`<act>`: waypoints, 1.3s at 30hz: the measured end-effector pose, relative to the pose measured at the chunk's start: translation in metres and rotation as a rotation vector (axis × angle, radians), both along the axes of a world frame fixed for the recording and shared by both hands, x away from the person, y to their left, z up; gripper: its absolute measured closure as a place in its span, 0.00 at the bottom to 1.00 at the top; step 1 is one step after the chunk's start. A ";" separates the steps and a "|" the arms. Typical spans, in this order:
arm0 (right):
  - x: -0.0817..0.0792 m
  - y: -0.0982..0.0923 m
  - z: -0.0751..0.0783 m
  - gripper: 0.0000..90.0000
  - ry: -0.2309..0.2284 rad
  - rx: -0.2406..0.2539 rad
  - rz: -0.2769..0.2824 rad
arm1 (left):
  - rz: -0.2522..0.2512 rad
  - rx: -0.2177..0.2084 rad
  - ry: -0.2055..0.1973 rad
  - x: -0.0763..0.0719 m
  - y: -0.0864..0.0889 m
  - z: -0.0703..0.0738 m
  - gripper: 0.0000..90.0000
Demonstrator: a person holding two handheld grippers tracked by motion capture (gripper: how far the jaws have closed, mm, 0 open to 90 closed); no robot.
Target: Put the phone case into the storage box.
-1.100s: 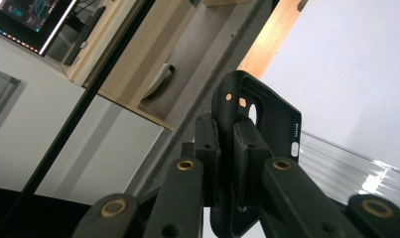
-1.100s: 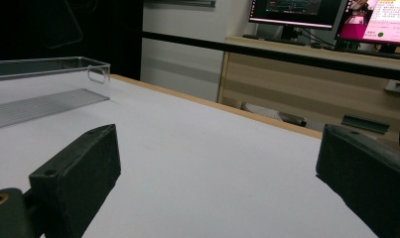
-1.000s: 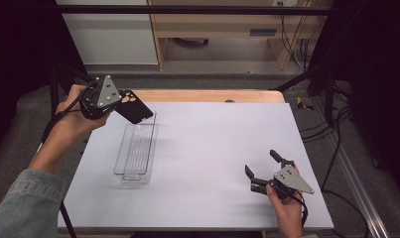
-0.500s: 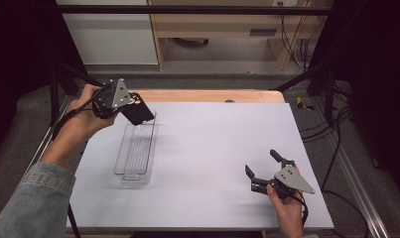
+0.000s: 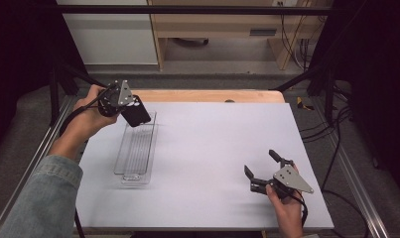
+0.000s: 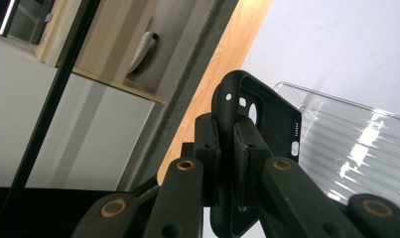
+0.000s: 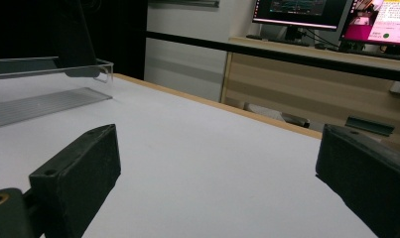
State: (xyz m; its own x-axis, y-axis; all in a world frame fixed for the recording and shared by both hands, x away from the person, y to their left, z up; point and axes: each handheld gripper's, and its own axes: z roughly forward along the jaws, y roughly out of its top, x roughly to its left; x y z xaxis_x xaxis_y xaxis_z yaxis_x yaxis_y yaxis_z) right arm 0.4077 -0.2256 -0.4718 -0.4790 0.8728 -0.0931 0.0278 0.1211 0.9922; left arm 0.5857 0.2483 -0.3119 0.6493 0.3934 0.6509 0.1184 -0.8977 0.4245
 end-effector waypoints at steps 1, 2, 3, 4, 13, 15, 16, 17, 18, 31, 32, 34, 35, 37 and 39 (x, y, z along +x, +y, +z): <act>0.000 0.000 0.000 0.05 0.000 -0.001 0.000 | -0.009 0.008 0.003 0.001 -0.002 -0.002 0.92; 0.001 0.000 0.000 0.05 0.001 -0.001 0.000 | -0.016 0.013 0.004 0.002 -0.003 -0.003 0.92; 0.001 0.000 -0.001 0.05 0.002 -0.002 0.000 | -0.022 0.019 0.005 0.002 -0.004 -0.004 0.92; 0.001 0.000 -0.001 0.04 0.005 -0.001 0.002 | -0.028 0.019 0.006 0.003 -0.005 -0.005 0.92; 0.001 0.000 -0.001 0.04 0.000 0.006 0.005 | -0.025 0.034 0.025 0.010 -0.008 -0.009 0.92; 0.002 0.001 -0.001 0.04 0.005 0.008 0.009 | -0.023 0.036 0.031 0.011 -0.008 -0.011 0.92; 0.002 0.001 -0.002 0.04 0.006 0.008 0.010 | -0.023 0.036 0.031 0.011 -0.008 -0.011 0.92; 0.002 0.001 -0.002 0.04 0.006 0.006 0.012 | -0.025 0.037 0.033 0.012 -0.010 -0.012 0.92; 0.002 0.001 -0.002 0.04 0.007 0.007 0.012 | -0.027 0.043 0.035 0.012 -0.010 -0.012 0.92; 0.001 0.000 -0.002 0.04 0.005 0.010 0.013 | -0.051 0.065 0.043 0.009 -0.015 -0.017 0.92; 0.001 0.000 -0.001 0.04 0.005 0.010 0.013 | -0.049 0.068 0.043 0.010 -0.015 -0.017 0.92; 0.001 0.000 -0.001 0.04 0.004 0.010 0.012 | -0.048 0.064 0.046 0.010 -0.015 -0.017 0.92; 0.001 0.000 -0.001 0.04 0.006 0.011 0.012 | -0.050 0.068 0.045 0.010 -0.016 -0.017 0.92; 0.001 0.000 -0.001 0.04 0.006 0.011 0.013 | -0.052 0.068 0.042 0.009 -0.017 -0.017 0.92; 0.000 0.000 -0.001 0.03 0.005 0.013 0.016 | -0.055 0.072 0.040 0.009 -0.018 -0.018 0.92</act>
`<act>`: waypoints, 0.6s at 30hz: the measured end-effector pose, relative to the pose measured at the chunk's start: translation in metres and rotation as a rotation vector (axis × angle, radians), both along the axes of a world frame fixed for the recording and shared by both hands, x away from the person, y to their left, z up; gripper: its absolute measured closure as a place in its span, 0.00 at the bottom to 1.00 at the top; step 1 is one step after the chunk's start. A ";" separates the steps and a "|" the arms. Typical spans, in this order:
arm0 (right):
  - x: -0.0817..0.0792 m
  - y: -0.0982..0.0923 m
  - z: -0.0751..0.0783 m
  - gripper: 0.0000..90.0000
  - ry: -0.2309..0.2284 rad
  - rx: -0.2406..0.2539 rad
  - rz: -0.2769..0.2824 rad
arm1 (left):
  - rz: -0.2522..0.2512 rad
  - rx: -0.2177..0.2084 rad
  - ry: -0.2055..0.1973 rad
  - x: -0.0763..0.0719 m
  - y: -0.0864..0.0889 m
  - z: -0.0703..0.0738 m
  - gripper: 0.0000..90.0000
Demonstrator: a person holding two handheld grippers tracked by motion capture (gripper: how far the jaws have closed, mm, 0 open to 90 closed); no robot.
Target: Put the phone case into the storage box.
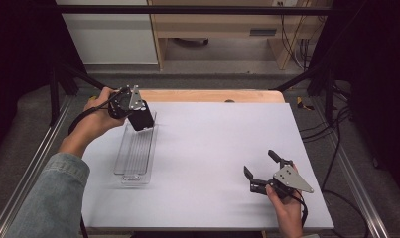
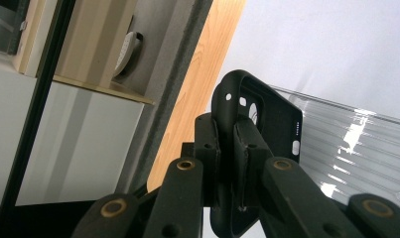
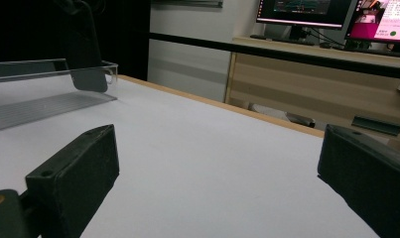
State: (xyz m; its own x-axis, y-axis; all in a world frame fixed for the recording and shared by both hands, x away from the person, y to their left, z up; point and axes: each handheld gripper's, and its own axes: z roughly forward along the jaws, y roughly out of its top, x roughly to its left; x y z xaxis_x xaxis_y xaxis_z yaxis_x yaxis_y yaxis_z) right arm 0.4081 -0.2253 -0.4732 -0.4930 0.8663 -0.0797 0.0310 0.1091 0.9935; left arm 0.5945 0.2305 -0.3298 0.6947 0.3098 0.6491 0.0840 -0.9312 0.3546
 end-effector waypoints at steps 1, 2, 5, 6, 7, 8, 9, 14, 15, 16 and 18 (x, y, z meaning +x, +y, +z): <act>0.000 0.000 0.000 0.03 0.000 0.001 -0.001 | 0.000 0.000 0.000 0.000 0.000 0.000 0.92; 0.000 0.000 0.000 0.03 0.000 0.002 -0.002 | -0.002 0.006 0.003 0.000 0.000 -0.001 0.92; 0.000 0.000 0.000 0.03 0.000 0.002 -0.003 | -0.002 0.012 0.008 0.001 0.000 -0.003 0.92; 0.000 0.000 0.000 0.03 0.000 0.002 -0.003 | -0.002 0.012 0.008 0.001 0.000 -0.003 0.92; 0.000 0.000 0.000 0.03 0.000 0.001 -0.004 | -0.001 0.012 0.009 0.001 0.000 -0.004 0.92; 0.000 0.000 0.000 0.03 0.000 0.001 -0.005 | 0.002 0.008 0.011 0.002 0.000 -0.005 0.92; 0.000 0.000 0.000 0.03 0.001 0.003 -0.006 | 0.001 0.006 0.013 0.002 0.000 -0.005 0.92; 0.000 0.000 0.000 0.03 0.000 0.007 -0.006 | 0.009 0.001 0.014 0.003 -0.002 -0.006 0.92; 0.000 0.000 0.000 0.03 -0.001 0.007 -0.005 | 0.009 0.001 0.014 0.003 -0.002 -0.006 0.92; 0.000 0.000 0.000 0.03 -0.002 0.007 -0.005 | 0.010 -0.006 0.015 0.003 -0.002 -0.006 0.92; 0.000 -0.001 0.000 0.03 -0.001 0.007 -0.005 | 0.009 0.000 0.018 0.004 -0.003 -0.006 0.92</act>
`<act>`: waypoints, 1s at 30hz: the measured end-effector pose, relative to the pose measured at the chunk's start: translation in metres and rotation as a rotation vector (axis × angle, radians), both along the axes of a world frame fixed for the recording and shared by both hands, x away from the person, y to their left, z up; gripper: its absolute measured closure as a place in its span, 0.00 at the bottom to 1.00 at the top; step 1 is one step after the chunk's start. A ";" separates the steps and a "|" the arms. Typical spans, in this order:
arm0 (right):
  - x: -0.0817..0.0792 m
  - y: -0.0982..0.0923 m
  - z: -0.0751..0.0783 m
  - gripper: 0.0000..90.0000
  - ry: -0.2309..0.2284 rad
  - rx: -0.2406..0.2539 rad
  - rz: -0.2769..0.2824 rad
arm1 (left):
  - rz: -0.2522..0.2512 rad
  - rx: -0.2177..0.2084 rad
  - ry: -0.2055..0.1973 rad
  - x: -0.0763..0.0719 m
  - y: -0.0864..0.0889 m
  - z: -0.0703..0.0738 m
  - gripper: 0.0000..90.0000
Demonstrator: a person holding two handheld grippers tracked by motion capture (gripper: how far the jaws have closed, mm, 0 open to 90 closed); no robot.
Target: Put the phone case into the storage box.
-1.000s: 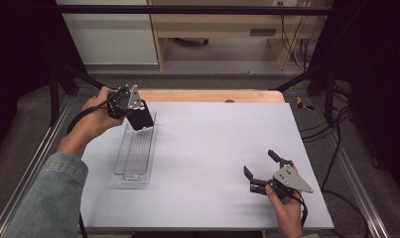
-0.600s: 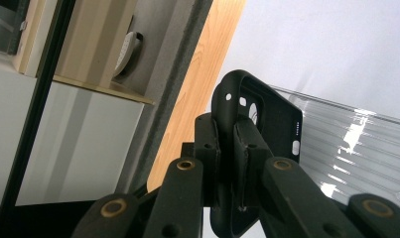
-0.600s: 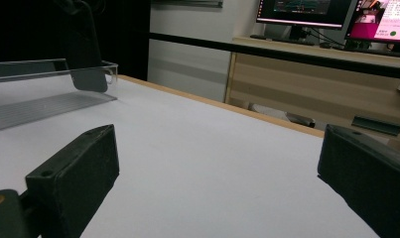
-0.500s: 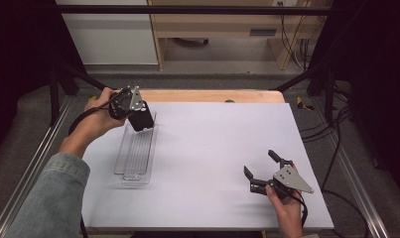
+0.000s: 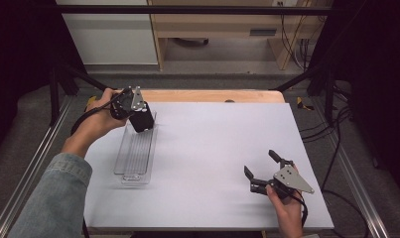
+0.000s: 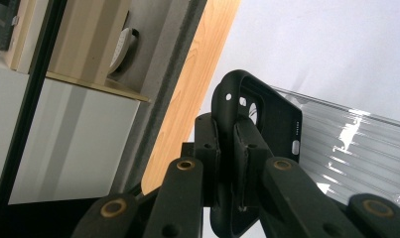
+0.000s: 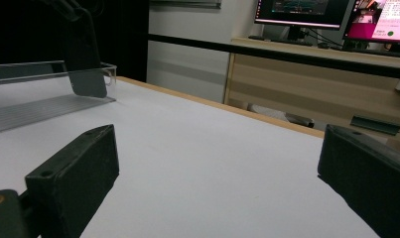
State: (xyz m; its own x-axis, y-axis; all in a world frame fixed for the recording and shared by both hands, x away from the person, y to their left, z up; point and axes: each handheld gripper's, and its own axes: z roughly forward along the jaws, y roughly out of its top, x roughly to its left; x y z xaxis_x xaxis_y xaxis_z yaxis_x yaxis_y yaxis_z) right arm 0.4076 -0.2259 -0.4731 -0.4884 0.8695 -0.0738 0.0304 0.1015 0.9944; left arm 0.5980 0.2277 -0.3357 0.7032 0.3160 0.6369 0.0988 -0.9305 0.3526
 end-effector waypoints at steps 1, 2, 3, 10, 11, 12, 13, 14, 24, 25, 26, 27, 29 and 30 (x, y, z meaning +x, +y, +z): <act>0.000 0.000 0.000 0.03 0.000 0.000 -0.001 | 0.000 0.000 0.000 0.000 0.000 0.000 0.92; 0.000 0.000 0.000 0.03 0.000 0.001 -0.001 | 0.001 -0.001 0.001 0.001 -0.001 -0.001 0.92; 0.000 0.000 0.000 0.03 0.001 0.000 -0.001 | 0.003 -0.001 0.004 0.001 -0.001 -0.001 0.92; 0.000 0.000 0.000 0.03 0.003 0.000 0.000 | 0.004 0.001 0.004 0.003 -0.002 -0.001 0.92; 0.000 0.000 0.000 0.03 0.002 0.001 0.000 | 0.003 0.002 0.004 0.003 -0.002 -0.001 0.91; 0.000 0.000 0.000 0.03 0.002 0.000 0.000 | 0.001 0.001 0.004 0.003 -0.003 -0.001 0.91; 0.000 0.000 0.000 0.03 0.003 0.000 0.000 | -0.001 0.001 0.004 0.004 -0.003 -0.001 0.91; 0.000 0.000 0.000 0.03 0.004 0.000 -0.001 | -0.003 0.006 0.004 0.004 -0.004 -0.001 0.91; 0.000 0.000 -0.001 0.03 0.007 0.000 -0.002 | -0.017 0.011 0.004 0.004 -0.007 -0.001 0.91; 0.000 0.000 -0.001 0.03 0.007 0.000 -0.002 | -0.018 0.013 0.004 0.004 -0.008 -0.001 0.91; 0.000 0.000 -0.001 0.03 0.007 0.000 -0.002 | -0.018 0.013 0.004 0.004 -0.008 -0.001 0.91; 0.001 0.000 -0.001 0.03 0.007 0.001 -0.002 | -0.022 0.020 0.003 0.005 -0.009 -0.001 0.91; 0.001 0.000 -0.001 0.03 0.008 0.001 -0.002 | -0.023 0.018 0.003 0.005 -0.009 -0.001 0.91; 0.000 0.000 -0.001 0.03 0.008 0.001 -0.002 | -0.023 0.018 0.003 0.005 -0.009 -0.001 0.91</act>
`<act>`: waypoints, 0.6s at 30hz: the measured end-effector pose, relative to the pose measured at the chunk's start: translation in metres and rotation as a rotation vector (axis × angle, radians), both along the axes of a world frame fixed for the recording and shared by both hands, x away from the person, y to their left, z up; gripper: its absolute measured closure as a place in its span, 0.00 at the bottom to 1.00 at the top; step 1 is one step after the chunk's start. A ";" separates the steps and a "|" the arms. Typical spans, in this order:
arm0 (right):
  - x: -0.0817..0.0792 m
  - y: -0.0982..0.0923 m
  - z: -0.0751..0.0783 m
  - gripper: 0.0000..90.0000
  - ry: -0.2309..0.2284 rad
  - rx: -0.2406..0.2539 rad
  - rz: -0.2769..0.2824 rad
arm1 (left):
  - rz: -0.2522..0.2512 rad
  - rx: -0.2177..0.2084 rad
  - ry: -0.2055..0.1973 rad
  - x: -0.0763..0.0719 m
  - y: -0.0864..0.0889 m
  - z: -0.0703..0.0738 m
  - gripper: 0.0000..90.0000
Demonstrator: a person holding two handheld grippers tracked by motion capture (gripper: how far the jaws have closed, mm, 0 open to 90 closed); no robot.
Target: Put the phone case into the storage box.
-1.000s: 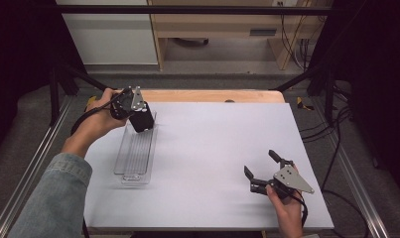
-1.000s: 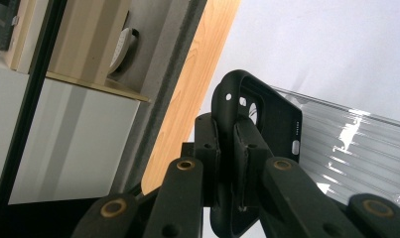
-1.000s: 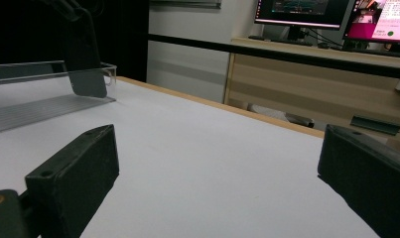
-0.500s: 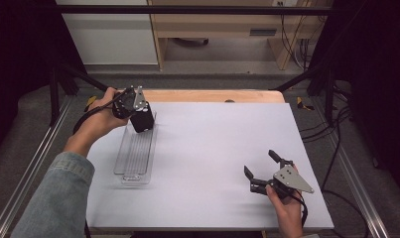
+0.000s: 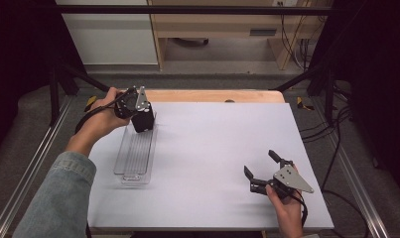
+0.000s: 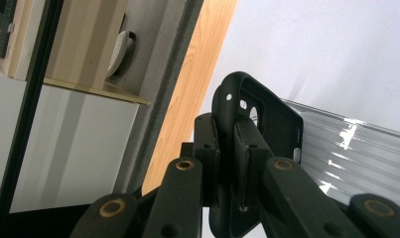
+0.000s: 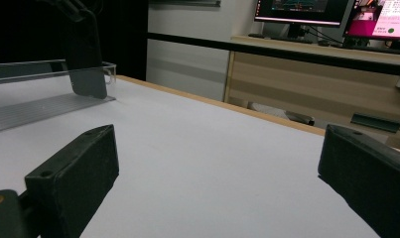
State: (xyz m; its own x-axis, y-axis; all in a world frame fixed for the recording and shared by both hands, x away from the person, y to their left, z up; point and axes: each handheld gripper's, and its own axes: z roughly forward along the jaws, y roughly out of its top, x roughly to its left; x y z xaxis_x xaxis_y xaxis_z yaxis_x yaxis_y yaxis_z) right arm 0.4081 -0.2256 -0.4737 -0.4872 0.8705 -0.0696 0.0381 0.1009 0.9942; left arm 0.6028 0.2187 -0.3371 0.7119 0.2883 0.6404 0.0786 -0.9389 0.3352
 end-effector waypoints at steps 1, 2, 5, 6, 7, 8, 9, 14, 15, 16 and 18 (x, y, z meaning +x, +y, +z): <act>0.000 0.000 0.000 0.03 0.000 0.001 -0.001 | -0.001 0.000 -0.001 0.000 0.000 0.000 0.91; 0.000 0.000 0.000 0.03 0.001 0.001 -0.002 | -0.002 0.001 -0.002 0.000 -0.001 0.000 0.91; 0.000 0.000 0.000 0.03 0.002 0.002 -0.003 | -0.003 0.005 -0.002 0.000 -0.001 0.000 0.91; 0.000 0.000 0.000 0.03 0.002 0.004 -0.003 | -0.002 0.003 -0.004 0.000 -0.001 0.000 0.91; 0.000 0.000 0.000 0.03 0.003 0.004 -0.003 | -0.001 0.002 -0.007 0.001 -0.001 0.000 0.91; 0.000 0.000 0.000 0.03 0.003 0.003 -0.003 | 0.000 0.002 -0.010 0.001 -0.001 0.000 0.90; 0.000 0.000 0.000 0.03 0.003 0.003 -0.003 | 0.000 0.002 -0.010 0.001 -0.001 0.000 0.90; 0.001 0.000 0.000 0.03 0.007 0.002 -0.002 | 0.015 -0.012 -0.044 0.004 0.000 0.001 0.85; 0.001 0.000 0.000 0.03 0.007 0.002 -0.002 | 0.015 -0.012 -0.044 0.004 0.000 0.001 0.85; 0.001 0.000 0.000 0.03 0.008 0.002 -0.003 | 0.026 -0.017 -0.050 0.004 0.000 0.002 0.84; 0.001 0.000 0.000 0.03 0.008 0.002 -0.004 | 0.027 -0.019 -0.055 0.005 -0.001 0.001 0.82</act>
